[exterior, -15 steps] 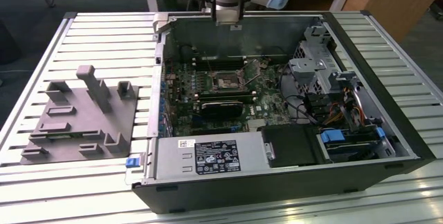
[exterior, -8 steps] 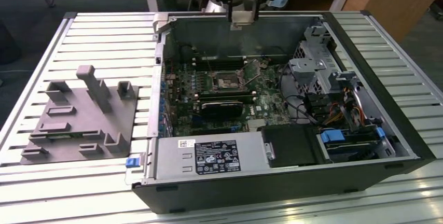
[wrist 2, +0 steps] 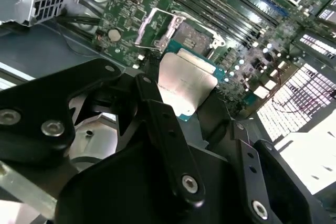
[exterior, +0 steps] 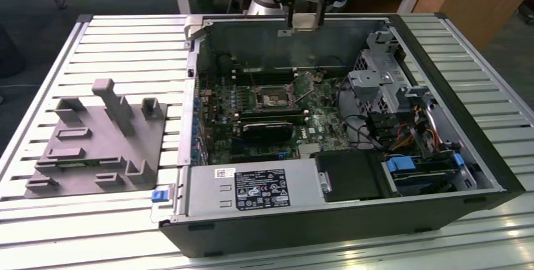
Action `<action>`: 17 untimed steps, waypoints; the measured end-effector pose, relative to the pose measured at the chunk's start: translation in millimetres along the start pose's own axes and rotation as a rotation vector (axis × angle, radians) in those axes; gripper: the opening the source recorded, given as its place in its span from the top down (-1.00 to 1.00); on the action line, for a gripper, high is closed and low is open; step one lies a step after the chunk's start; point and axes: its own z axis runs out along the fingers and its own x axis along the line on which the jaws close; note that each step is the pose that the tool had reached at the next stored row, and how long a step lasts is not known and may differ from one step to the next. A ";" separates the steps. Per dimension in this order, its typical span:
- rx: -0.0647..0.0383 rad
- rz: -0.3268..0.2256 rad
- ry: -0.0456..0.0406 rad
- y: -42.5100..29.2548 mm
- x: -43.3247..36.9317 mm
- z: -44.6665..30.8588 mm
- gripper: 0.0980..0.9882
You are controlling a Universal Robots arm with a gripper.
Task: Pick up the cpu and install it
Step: 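Place the cpu into insertion slot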
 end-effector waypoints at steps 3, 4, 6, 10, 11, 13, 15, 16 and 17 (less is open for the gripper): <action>0.005 0.021 -0.0008 0.0 -0.8 1.0 0.01; 0.005 0.039 -0.0016 0.0 -0.8 1.5 0.01; 0.006 0.075 -0.0030 0.0 -0.7 2.7 0.01; 0.007 0.112 -0.0046 0.1 3.2 4.1 0.01; 0.008 0.115 -0.0046 0.0 5.6 4.3 0.01; 0.008 0.119 -0.0049 0.0 11.2 5.0 0.01; 0.008 0.135 -0.0054 0.4 13.3 6.2 0.01; 0.009 0.151 -0.0061 0.4 13.3 7.2 0.01; 0.009 0.169 -0.0067 0.3 13.3 8.2 0.01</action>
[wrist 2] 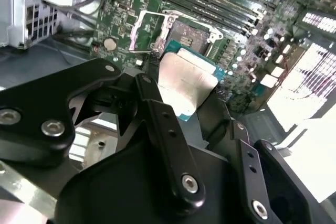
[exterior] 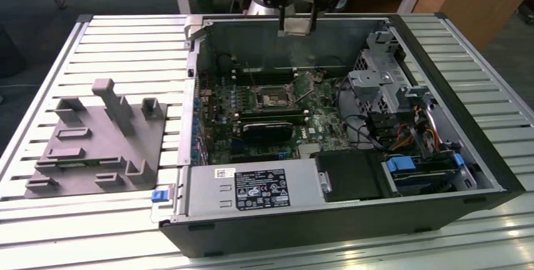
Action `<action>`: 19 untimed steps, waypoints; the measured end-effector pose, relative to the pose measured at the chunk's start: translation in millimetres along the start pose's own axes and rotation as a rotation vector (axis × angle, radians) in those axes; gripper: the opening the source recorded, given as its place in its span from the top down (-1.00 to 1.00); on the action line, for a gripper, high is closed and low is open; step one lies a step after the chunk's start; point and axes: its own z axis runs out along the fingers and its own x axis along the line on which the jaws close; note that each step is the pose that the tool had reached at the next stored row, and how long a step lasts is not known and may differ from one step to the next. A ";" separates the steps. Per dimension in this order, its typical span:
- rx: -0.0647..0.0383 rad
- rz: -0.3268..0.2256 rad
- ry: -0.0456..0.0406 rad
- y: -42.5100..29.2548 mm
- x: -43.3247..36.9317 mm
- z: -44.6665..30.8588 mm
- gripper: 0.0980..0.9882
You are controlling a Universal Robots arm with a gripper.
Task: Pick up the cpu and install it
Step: 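Place the cpu into insertion slot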
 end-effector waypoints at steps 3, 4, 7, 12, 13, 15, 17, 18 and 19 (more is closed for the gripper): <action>0.002 0.054 -0.0021 -0.1 0.1 3.1 0.01; 0.002 0.074 -0.0028 -0.2 0.2 4.1 0.01; 0.004 0.127 -0.0048 -0.3 0.3 7.2 0.01; 0.006 0.216 -0.0082 -0.4 0.4 11.8 0.01; 0.007 0.230 -0.0087 -0.4 0.4 12.2 0.01; 0.008 0.259 -0.0098 -0.5 0.5 13.0 0.01; 0.008 0.275 -0.0104 -0.5 0.5 13.2 0.01; 0.008 0.281 -0.0107 -0.5 0.5 13.4 0.01; 0.009 0.289 -0.0109 -0.5 0.6 13.5 0.01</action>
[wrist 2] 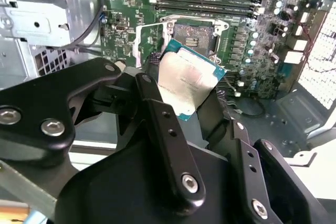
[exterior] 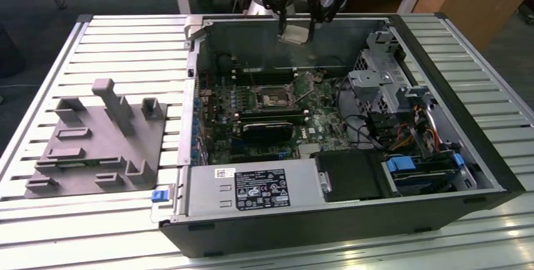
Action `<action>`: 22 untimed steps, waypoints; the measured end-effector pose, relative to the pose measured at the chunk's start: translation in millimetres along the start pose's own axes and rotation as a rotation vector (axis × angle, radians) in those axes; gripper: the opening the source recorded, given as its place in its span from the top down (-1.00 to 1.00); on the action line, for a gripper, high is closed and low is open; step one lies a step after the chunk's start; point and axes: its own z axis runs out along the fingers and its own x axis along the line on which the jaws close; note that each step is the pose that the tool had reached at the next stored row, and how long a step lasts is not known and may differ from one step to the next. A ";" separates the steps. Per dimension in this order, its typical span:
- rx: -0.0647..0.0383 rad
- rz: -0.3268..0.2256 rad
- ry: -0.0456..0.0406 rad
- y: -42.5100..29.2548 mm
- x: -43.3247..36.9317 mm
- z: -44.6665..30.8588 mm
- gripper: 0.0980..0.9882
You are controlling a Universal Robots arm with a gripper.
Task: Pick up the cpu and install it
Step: 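Place the cpu into insertion slot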
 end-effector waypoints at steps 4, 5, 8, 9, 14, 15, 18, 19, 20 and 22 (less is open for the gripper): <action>0.001 0.030 -0.0012 -0.2 0.3 0.5 0.01; 0.001 0.037 -0.0014 -0.2 0.3 0.6 0.01; 0.002 0.056 -0.0021 -0.3 0.6 0.9 0.01; 0.002 0.062 -0.0024 -0.4 0.7 1.0 0.01; 0.003 0.095 -0.0036 -0.5 0.9 1.4 0.01; 0.003 0.100 -0.0038 -0.5 1.0 1.5 0.01; 0.003 0.116 -0.0044 -0.7 1.2 1.7 0.01; 0.003 0.121 -0.0046 -0.7 1.3 1.7 0.01; 0.004 0.126 -0.0048 -0.7 1.4 1.8 0.01; 0.004 0.135 -0.0051 -0.8 1.5 1.9 0.01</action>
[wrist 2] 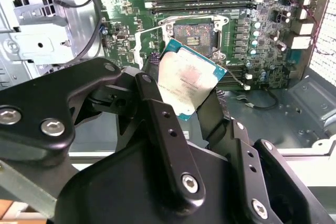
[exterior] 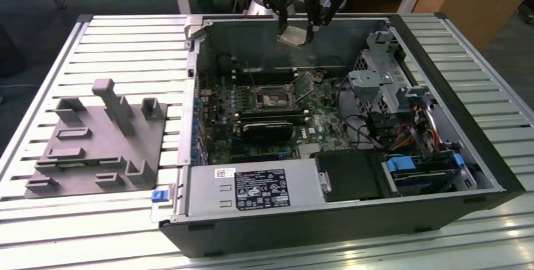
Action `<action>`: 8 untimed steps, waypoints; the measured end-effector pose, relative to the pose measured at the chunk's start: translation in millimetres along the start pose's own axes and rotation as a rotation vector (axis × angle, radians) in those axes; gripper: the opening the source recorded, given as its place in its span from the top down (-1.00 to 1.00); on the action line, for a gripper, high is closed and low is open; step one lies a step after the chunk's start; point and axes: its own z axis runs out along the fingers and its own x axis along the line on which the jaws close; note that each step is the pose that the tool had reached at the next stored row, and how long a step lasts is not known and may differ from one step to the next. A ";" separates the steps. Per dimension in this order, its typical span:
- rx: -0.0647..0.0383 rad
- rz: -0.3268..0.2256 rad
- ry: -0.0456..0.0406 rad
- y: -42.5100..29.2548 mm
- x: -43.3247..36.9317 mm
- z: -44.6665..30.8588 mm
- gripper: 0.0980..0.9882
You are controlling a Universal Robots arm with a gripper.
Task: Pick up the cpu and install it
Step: 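Place the cpu into insertion slot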
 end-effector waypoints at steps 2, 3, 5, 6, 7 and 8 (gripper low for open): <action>0.000 0.009 -0.0003 -0.1 0.1 0.1 0.01; 0.000 0.013 -0.0005 -0.1 0.2 0.2 0.01; 0.001 0.022 -0.0008 -0.2 0.3 0.2 0.01; 0.001 0.026 -0.0010 -0.2 0.3 0.3 0.01; 0.001 0.030 -0.0011 -0.2 0.3 0.3 0.01; 0.001 0.034 -0.0013 -0.3 0.4 0.4 0.01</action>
